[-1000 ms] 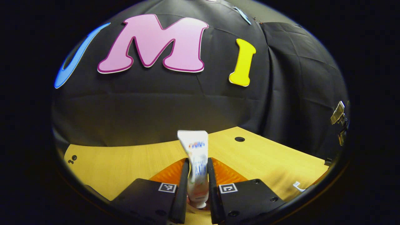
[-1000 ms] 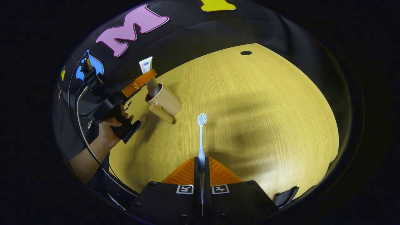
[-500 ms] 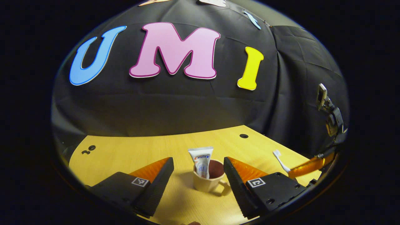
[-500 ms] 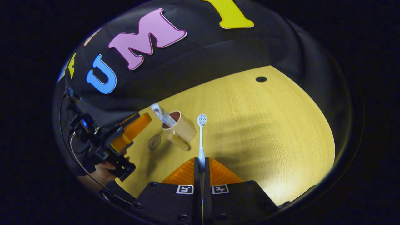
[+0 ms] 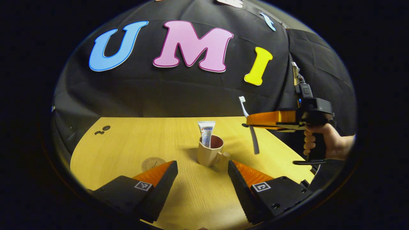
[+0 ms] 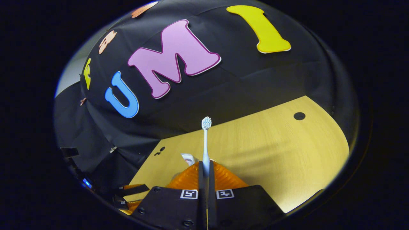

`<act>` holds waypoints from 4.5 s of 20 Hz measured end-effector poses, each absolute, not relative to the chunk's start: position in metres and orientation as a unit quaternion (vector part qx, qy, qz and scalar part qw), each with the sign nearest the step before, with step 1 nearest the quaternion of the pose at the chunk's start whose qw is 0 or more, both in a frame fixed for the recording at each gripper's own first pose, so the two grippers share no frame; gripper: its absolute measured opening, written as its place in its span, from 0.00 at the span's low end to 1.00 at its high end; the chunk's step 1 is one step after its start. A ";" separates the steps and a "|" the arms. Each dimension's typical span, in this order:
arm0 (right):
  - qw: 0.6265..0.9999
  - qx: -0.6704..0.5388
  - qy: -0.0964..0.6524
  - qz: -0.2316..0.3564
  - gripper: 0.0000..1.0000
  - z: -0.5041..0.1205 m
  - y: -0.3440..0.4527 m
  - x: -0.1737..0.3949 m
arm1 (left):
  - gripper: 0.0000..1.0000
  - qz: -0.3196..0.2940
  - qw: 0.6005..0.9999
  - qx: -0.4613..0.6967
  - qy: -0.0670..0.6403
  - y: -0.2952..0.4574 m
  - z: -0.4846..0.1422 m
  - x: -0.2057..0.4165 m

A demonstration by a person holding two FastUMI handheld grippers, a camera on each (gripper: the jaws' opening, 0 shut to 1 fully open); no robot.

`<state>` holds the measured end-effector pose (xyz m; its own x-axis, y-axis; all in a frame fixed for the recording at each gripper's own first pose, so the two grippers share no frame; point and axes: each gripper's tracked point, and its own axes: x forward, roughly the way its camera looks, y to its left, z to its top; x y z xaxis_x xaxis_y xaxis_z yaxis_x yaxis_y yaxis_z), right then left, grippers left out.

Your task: Put the toothbrush and toothpaste on the desktop into the cup, then pick up the cup and place it on the coaster on the desktop.

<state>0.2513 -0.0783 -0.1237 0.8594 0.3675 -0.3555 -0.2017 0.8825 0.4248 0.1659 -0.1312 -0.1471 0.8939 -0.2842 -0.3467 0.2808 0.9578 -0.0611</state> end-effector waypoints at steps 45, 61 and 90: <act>0.961 0.076 0.253 0.082 0.98 -0.158 -0.063 0.256 | 0.98 -0.051 0.948 -0.099 0.299 -0.065 -0.229 0.095; 0.851 -0.049 0.516 0.085 0.98 -0.256 -0.030 0.222 | 0.98 0.018 0.937 -0.159 0.311 -0.003 -0.239 0.060; 0.790 -0.060 0.608 0.052 0.24 -0.303 -0.031 0.243 | 0.98 0.030 0.913 -0.215 0.345 -0.003 -0.249 0.057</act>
